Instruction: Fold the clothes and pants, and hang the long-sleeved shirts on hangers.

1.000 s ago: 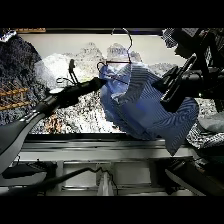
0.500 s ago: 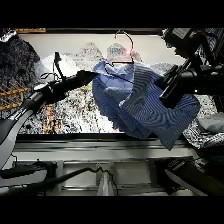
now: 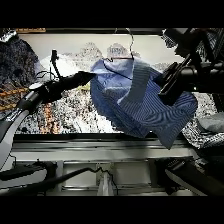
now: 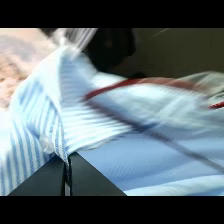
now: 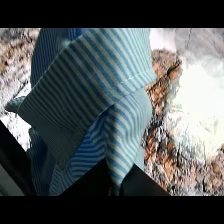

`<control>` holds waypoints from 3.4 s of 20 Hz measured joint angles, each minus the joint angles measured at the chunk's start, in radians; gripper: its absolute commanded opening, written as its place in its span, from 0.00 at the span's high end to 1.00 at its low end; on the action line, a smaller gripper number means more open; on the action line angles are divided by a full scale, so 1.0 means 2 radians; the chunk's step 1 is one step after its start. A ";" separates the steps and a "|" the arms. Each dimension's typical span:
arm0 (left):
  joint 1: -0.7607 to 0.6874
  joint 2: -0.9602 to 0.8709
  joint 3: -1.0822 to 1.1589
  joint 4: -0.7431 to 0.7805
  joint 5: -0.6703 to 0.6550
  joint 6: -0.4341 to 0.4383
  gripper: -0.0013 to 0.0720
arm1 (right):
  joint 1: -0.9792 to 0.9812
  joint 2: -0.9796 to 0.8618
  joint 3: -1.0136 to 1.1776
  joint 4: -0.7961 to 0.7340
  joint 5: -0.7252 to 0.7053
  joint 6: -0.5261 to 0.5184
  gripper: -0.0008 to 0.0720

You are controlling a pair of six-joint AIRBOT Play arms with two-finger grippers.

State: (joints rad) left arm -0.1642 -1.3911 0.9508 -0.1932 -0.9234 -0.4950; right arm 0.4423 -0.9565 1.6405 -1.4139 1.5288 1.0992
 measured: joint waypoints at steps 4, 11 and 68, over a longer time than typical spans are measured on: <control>0.001 0.000 0.000 0.021 0.023 0.001 0.96 | 0.000 0.011 0.000 0.036 -0.004 0.002 0.95; 0.002 0.001 0.000 0.025 0.045 0.002 0.96 | 0.000 0.014 0.000 0.048 0.038 0.004 0.95; -0.234 0.121 0.021 0.849 0.159 -0.210 0.51 | -0.514 -0.065 0.105 -0.281 -0.352 0.388 0.95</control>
State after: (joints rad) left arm -0.6327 -1.1488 0.9932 1.5043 -0.6044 -0.9154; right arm -0.5861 -1.0863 1.8511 -1.9759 0.8249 1.8759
